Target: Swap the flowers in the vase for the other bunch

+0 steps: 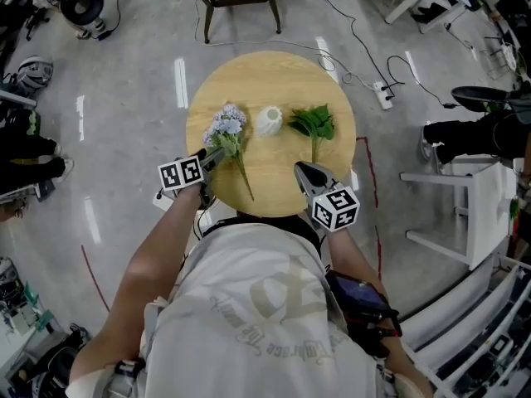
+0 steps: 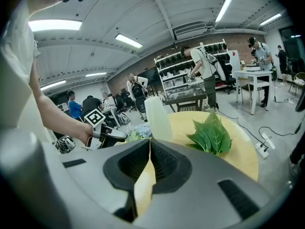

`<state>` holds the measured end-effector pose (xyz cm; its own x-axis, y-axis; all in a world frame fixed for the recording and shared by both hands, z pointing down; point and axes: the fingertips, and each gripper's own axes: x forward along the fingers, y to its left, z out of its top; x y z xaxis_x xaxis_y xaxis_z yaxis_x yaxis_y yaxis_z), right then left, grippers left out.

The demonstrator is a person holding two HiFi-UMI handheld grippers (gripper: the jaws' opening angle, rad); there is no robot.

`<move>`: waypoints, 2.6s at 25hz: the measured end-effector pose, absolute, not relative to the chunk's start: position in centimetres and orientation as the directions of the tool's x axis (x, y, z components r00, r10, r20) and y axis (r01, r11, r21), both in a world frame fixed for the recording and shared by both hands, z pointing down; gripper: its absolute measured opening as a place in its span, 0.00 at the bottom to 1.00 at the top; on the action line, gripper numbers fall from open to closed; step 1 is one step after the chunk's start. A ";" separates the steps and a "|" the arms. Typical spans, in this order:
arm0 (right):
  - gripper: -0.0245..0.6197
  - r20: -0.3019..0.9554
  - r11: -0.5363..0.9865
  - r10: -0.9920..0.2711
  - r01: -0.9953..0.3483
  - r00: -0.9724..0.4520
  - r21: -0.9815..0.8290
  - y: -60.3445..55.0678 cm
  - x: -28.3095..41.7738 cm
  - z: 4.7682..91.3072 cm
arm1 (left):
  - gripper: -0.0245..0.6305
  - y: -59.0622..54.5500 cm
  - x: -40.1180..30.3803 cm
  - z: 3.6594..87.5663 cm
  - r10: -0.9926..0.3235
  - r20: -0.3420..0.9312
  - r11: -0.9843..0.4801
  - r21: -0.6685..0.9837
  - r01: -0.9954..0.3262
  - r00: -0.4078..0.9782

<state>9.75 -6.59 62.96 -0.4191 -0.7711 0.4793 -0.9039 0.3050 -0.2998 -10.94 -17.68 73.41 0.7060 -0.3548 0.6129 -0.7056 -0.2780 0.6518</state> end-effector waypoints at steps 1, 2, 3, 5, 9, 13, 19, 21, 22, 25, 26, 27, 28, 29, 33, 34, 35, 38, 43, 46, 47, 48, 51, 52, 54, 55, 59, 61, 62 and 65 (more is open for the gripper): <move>0.05 0.480 0.308 -0.770 -0.904 -0.420 -0.296 -6.7 9.6 62.9 | 0.53 -17.3 -10.9 73.1 -0.351 0.611 -0.306 0.641 -0.704 0.709; 0.05 0.478 0.315 -0.769 -0.902 -0.424 -0.294 -6.9 9.5 62.8 | 0.53 -16.8 -11.0 72.7 -0.352 0.609 -0.330 0.630 -0.703 0.711; 0.05 0.475 0.324 -0.767 -0.900 -0.431 -0.293 -7.2 9.3 62.8 | 0.52 -16.4 -11.2 72.3 -0.358 0.606 -0.350 0.618 -0.704 0.710; 0.05 0.462 0.343 -0.768 -0.894 -0.444 -0.290 -7.8 8.9 62.5 | 0.49 -15.9 -11.6 71.4 -0.381 0.595 -0.382 0.596 -0.707 0.708; 0.05 0.450 0.348 -0.777 -0.896 -0.440 -0.277 -7.8 9.2 61.5 | 0.37 -14.8 -10.6 69.0 -0.403 0.552 -0.456 0.570 -0.683 0.730; 0.05 0.443 0.348 -0.787 -0.902 -0.430 -0.257 -7.8 8.8 60.9 | 0.25 -14.4 -10.6 66.8 -0.428 0.500 -0.514 0.551 -0.657 0.753; 0.05 0.442 0.337 -0.797 -0.911 -0.411 -0.238 -6.9 9.2 60.4 | 0.10 -13.1 -9.6 64.5 -0.443 0.432 -0.590 0.519 -0.618 0.785; 0.05 0.445 0.333 -0.798 -0.913 -0.406 -0.237 -6.3 9.7 60.3 | 0.08 -12.3 -8.8 64.1 -0.433 0.423 -0.613 0.509 -0.604 0.796; 0.05 0.446 0.332 -0.798 -0.913 -0.405 -0.237 -6.0 9.8 60.3 | 0.07 -11.9 -8.5 63.9 -0.427 0.421 -0.623 0.505 -0.597 0.801; 0.05 0.451 0.330 -0.795 -0.913 -0.406 -0.241 -5.3 9.8 60.2 | 0.06 -10.9 -8.0 63.3 -0.411 0.416 -0.649 0.492 -0.581 0.811; 0.05 0.452 0.329 -0.794 -0.913 -0.406 -0.242 -5.2 9.8 60.2 | 0.06 -10.7 -7.8 63.1 -0.406 0.414 -0.656 0.489 -0.575 0.815; 0.05 0.454 0.329 -0.792 -0.912 -0.407 -0.244 -5.2 9.8 60.2 | 0.06 -10.5 -7.7 62.9 -0.401 0.411 -0.663 0.487 -0.569 0.818; 0.05 0.456 0.330 -0.790 -0.911 -0.409 -0.246 -5.2 9.7 60.3 | 0.06 -10.4 -7.6 62.7 -0.397 0.409 -0.669 0.484 -0.564 0.822; 0.05 0.458 0.331 -0.788 -0.910 -0.412 -0.248 -5.3 9.6 60.4 | 0.06 -10.2 -7.5 62.5 -0.393 0.408 -0.675 0.481 -0.560 0.824; 0.05 0.470 0.330 -0.780 -0.909 -0.415 -0.254 -4.8 9.6 60.8 | 0.06 -9.0 -7.1 61.9 -0.380 0.407 -0.686 0.478 -0.548 0.831; 0.05 0.476 0.328 -0.777 -0.910 -0.413 -0.254 -4.6 9.8 61.1 | 0.06 -8.7 -7.0 61.8 -0.377 0.407 -0.687 0.480 -0.546 0.832; 0.05 0.485 0.324 -0.773 -0.912 -0.409 -0.253 -4.5 10.1 61.4 | 0.06 -8.5 -6.8 61.9 -0.375 0.408 -0.687 0.481 -0.545 0.832; 0.05 0.516 0.311 -0.760 -0.918 -0.397 -0.248 -4.3 11.4 62.6 | 0.06 -8.0 -6.1 62.2 -0.374 0.418 -0.681 0.482 -0.552 0.828; 0.05 0.557 0.269 -0.749 -0.933 -0.359 -0.240 -4.8 14.1 64.0 | 0.06 -7.7 -4.7 62.0 -0.353 0.450 -0.702 0.452 -0.550 0.820; 0.05 0.575 0.231 -0.749 -0.943 -0.329 -0.239 -5.3 16.2 64.7 | 0.06 -8.0 -3.5 61.3 -0.361 0.447 -0.709 0.439 -0.552 0.819; 0.05 0.582 0.216 -0.750 -0.948 -0.316 -0.236 -5.4 16.9 65.0 | 0.06 -8.1 -3.1 61.1 -0.363 0.443 -0.710 0.438 -0.552 0.819; 0.06 0.590 0.200 -0.749 -0.952 -0.301 -0.233 -5.5 17.6 65.3 | 0.06 -8.1 -2.8 60.8 -0.366 0.441 -0.710 0.437 -0.552 0.819; 0.21 0.613 0.153 -0.743 -0.960 -0.267 -0.232 -6.1 19.6 66.2 | 0.06 -8.1 -2.0 60.3 -0.374 0.442 -0.709 0.430 -0.558 0.815; 0.22 0.618 0.138 -0.743 -0.962 -0.258 -0.235 -6.3 20.2 66.5 | 0.06 -8.2 -1.7 60.2 -0.377 0.443 -0.708 0.429 -0.562 0.813; 0.24 0.624 0.102 -0.744 -0.964 -0.238 -0.246 -6.7 21.5 66.9 | 0.06 -8.2 -1.4 60.0 -0.384 0.445 -0.703 0.428 -0.568 0.809; 0.26 0.626 0.084 -0.745 -0.963 -0.230 -0.255 -7.0 22.1 67.2 | 0.06 -8.1 -1.3 60.0 -0.387 0.447 -0.699 0.428 -0.572 0.807; 0.33 0.628 0.020 -0.748 -0.953 -0.214 -0.301 -8.1 23.6 68.3 | 0.06 -7.7 -1.6 60.3 -0.395 0.464 -0.684 0.427 -0.591 0.793; 0.35 0.632 -0.003 -0.744 -0.945 -0.217 -0.327 -9.0 23.9 69.0 | 0.06 -7.8 -2.1 60.6 -0.402 0.472 -0.675 0.426 -0.602 0.785; 0.36 0.635 -0.010 -0.741 -0.941 -0.219 -0.337 -9.4 24.0 69.3 | 0.06 -7.9 -2.3 60.7 -0.406 0.475 -0.670 0.426 -0.608 0.781; 0.38 0.649 -0.027 -0.730 -0.940 -0.214 -0.341 -10.5 24.2 70.2 | 0.06 -8.0 -2.8 60.8 -0.420 0.482 -0.652 0.430 -0.625 0.769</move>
<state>24.19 -10.52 70.15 -0.2144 -0.7303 0.6486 -0.9397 -0.0269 -0.3409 -2.81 -8.02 60.77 0.7693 -0.4199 0.4815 -0.6249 -0.6515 0.4302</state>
